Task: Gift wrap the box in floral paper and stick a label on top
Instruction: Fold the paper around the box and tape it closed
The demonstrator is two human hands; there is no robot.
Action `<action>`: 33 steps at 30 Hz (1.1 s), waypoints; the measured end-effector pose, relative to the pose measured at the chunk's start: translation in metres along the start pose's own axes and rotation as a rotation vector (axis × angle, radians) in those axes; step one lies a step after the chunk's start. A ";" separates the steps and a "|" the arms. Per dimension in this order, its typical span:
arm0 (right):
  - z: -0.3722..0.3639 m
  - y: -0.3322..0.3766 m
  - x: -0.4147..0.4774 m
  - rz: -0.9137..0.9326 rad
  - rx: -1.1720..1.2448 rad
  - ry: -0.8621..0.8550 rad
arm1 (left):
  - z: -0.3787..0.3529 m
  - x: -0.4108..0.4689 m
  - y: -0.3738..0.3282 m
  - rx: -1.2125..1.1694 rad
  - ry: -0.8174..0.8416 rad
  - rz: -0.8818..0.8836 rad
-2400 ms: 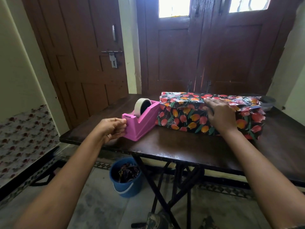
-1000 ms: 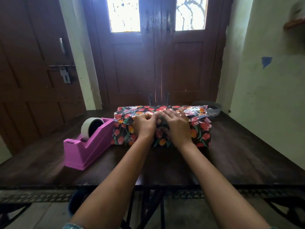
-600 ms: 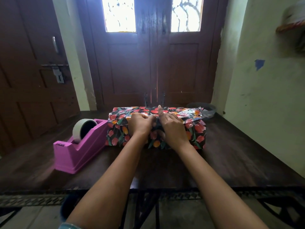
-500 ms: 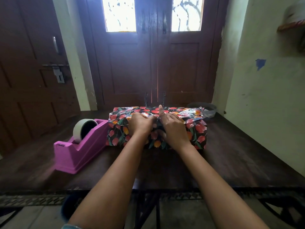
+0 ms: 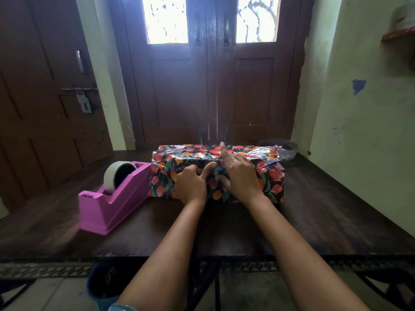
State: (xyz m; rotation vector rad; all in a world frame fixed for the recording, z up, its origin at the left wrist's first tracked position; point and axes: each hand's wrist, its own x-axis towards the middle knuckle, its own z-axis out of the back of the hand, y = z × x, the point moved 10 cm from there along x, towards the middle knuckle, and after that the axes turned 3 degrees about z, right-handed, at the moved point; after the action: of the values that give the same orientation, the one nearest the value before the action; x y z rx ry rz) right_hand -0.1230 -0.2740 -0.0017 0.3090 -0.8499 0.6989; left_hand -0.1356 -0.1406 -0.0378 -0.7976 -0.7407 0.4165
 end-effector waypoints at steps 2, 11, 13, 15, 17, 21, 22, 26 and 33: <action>-0.001 -0.001 0.000 -0.004 0.001 0.009 | 0.001 0.000 0.002 -0.003 -0.019 -0.016; -0.003 0.000 -0.001 -0.011 0.026 0.052 | 0.013 0.006 0.001 0.205 0.072 -0.189; -0.004 0.000 -0.001 -0.019 0.020 0.058 | 0.033 -0.001 -0.031 0.094 -0.016 -0.421; -0.004 -0.001 -0.001 -0.028 0.020 0.066 | 0.038 -0.008 -0.060 0.058 -0.025 -0.635; -0.006 -0.002 -0.001 -0.038 0.051 0.084 | 0.019 -0.009 -0.071 0.231 0.071 -0.745; -0.006 -0.003 -0.001 -0.032 0.040 0.112 | -0.006 0.006 -0.053 0.576 0.212 -0.685; -0.007 -0.003 -0.001 -0.024 0.031 0.119 | -0.003 0.015 -0.049 0.617 0.211 -0.639; -0.013 -0.008 -0.002 -0.005 0.060 0.203 | 0.016 0.053 -0.032 0.630 0.333 -0.501; -0.008 -0.011 0.007 -0.044 0.193 0.347 | 0.036 0.053 -0.021 0.361 0.489 -0.566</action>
State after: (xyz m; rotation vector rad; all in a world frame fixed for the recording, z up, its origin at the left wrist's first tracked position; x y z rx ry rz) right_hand -0.1081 -0.2751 -0.0010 0.3657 -0.4460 0.7687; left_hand -0.1244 -0.1050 0.0187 -0.3004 -0.3855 -0.1574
